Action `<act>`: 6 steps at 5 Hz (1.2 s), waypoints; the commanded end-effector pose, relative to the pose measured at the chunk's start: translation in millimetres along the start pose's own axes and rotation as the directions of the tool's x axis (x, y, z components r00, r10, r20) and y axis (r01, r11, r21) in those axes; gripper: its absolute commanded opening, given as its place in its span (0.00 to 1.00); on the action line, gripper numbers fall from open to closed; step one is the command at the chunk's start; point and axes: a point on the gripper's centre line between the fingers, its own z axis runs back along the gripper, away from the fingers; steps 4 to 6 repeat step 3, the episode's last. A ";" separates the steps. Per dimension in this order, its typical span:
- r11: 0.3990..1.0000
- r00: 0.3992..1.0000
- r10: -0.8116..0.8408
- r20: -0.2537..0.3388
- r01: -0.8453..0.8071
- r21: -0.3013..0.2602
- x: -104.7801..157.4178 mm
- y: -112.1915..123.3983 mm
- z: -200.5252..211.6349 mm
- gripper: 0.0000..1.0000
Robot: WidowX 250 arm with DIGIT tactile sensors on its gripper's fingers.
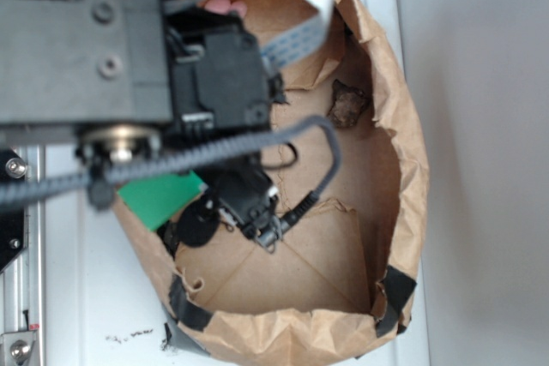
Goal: Grab the green block.
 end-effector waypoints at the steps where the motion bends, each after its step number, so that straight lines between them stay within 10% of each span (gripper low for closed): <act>1: 0.995 0.991 -0.040 0.128 0.051 -0.086 24.3 -5.1 35.5 0.00; 6: 0.993 0.982 -0.040 0.182 0.059 -0.101 20.9 -8.0 32.5 0.00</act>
